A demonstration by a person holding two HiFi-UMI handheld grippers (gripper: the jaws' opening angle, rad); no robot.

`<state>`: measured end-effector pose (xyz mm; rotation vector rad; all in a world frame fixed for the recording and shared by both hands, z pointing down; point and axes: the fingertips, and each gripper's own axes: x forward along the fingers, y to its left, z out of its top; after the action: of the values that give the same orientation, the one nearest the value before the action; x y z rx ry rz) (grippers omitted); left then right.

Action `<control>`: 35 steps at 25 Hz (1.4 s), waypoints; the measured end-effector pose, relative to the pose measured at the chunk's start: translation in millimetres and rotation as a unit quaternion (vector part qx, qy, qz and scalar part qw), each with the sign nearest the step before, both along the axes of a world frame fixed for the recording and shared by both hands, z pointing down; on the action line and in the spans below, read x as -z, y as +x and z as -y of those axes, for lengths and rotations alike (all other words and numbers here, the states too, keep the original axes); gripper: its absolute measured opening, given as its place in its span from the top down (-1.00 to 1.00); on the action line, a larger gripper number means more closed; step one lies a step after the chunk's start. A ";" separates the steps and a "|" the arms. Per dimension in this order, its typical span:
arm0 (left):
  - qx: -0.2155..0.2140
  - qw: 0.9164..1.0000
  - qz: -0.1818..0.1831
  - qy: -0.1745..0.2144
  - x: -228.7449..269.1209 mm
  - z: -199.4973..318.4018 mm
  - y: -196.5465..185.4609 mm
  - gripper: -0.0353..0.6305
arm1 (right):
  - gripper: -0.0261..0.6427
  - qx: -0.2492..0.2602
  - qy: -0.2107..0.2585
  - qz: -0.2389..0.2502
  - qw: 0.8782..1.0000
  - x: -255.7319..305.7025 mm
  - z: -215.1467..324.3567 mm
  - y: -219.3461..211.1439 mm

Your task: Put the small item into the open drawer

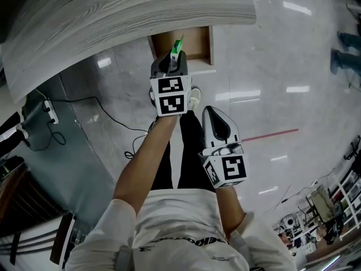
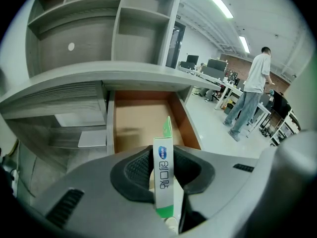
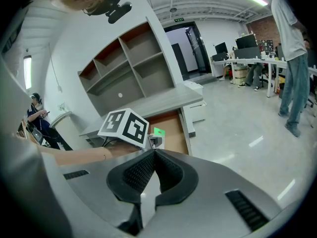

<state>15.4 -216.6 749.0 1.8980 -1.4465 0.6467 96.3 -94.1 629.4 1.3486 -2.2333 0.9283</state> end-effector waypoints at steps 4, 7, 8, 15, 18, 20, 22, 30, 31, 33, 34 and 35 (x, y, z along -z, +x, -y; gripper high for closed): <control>0.001 1.000 0.001 -0.004 -5.5 2.9 0.6 0.60 | 0.83 -0.001 -0.003 0.000 1.000 -1.6 2.3 0.5; 0.002 1.000 0.002 -0.009 -10.2 5.6 1.1 0.60 | 0.83 -0.001 -0.004 0.000 1.000 -3.0 4.0 -0.6; 0.003 1.000 0.003 -0.011 -12.2 6.9 0.9 0.60 | 0.83 0.001 -0.004 -0.002 1.000 -4.4 4.7 -1.1; 0.011 1.000 0.008 -0.023 -26.9 16.3 -0.5 0.60 | 0.83 0.005 -0.009 -0.006 1.000 -11.6 7.2 -0.2; 0.012 1.000 0.012 -0.027 -29.2 18.7 0.1 0.60 | 0.83 0.004 -0.011 -0.007 1.000 -11.9 8.1 2.0; 0.014 0.999 0.013 -0.028 -30.7 19.5 -1.1 0.60 | 0.83 0.006 -0.011 -0.007 1.000 -12.1 8.7 1.4; 0.015 0.999 0.013 -0.031 -33.2 19.3 -2.0 0.60 | 0.83 0.006 -0.011 -0.007 1.000 -13.2 8.0 1.5; 0.016 0.999 0.013 -0.037 -37.8 20.2 0.0 0.52 | 0.83 0.005 -0.015 -0.006 1.000 -15.7 7.6 3.5; 0.016 0.999 0.012 -0.037 -37.0 20.3 0.5 0.51 | 0.83 0.004 -0.016 -0.006 1.000 -16.2 7.2 3.7; 0.016 0.999 0.011 -0.036 -35.7 20.4 0.4 0.50 | 0.83 0.002 -0.018 -0.006 1.000 -17.8 6.0 3.5; 0.017 0.999 0.011 -0.035 -35.5 20.3 0.1 0.50 | 0.83 0.002 -0.018 -0.006 1.000 -18.1 5.9 2.9; 0.017 0.999 0.010 -0.035 -35.3 20.1 -0.1 0.49 | 0.83 0.003 -0.018 -0.006 1.000 -18.0 6.0 2.3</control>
<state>15.3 -236.7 784.3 1.8134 -1.4469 0.6946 98.6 -100.1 647.4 1.3278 -2.2012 0.9509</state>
